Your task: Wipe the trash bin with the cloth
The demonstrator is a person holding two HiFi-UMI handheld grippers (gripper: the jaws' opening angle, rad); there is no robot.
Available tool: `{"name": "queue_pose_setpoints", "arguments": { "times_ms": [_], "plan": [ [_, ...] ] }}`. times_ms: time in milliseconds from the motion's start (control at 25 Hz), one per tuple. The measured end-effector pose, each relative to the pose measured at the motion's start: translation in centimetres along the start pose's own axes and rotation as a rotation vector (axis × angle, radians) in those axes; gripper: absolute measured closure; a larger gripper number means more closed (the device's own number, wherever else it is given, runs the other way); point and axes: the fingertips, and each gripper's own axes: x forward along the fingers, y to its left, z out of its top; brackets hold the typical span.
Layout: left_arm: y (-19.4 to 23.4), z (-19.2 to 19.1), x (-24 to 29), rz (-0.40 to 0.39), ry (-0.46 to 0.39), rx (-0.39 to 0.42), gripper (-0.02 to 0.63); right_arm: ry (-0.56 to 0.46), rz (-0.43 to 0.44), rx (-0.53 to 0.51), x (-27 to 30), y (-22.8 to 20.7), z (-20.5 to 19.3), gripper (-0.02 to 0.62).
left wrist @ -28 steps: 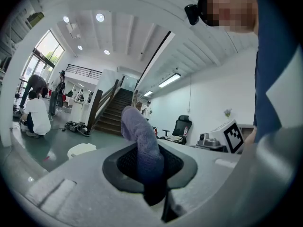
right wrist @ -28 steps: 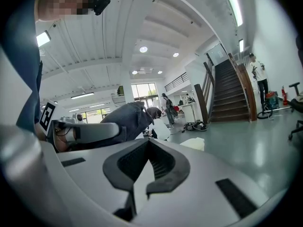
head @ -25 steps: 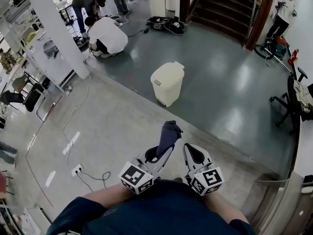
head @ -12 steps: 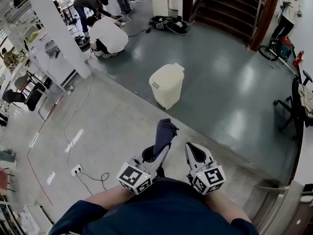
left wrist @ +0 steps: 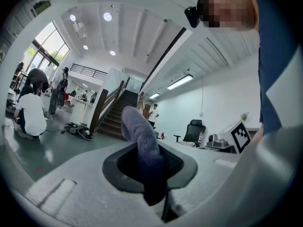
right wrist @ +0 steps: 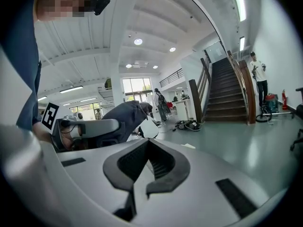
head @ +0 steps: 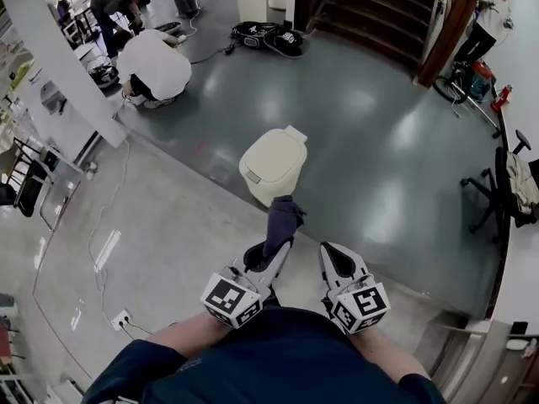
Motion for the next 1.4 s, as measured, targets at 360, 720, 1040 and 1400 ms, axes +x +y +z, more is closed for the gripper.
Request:
{"name": "queue_pose_setpoints", "arguments": {
  "times_ms": [360, 720, 1040, 1400],
  "plan": [
    [14.2, 3.1, 7.8, -0.028, 0.038, 0.029, 0.554, 0.002, -0.052, 0.006, 12.7, -4.8, 4.1, 0.591],
    [18.8, 1.7, 13.5, 0.097, 0.078, 0.029, 0.554, 0.035, 0.002, 0.043, 16.5, -9.7, 4.3, 0.591],
    [24.5, -2.4, 19.6, 0.2, 0.197, 0.088, 0.554, 0.05, 0.051, 0.061, 17.8, -14.1, 3.9, 0.591],
    [34.4, -13.5, 27.0, 0.303, 0.457, 0.159, 0.554, 0.112, 0.039, 0.122, 18.3, -18.4, 0.3, 0.591]
  ]
}}
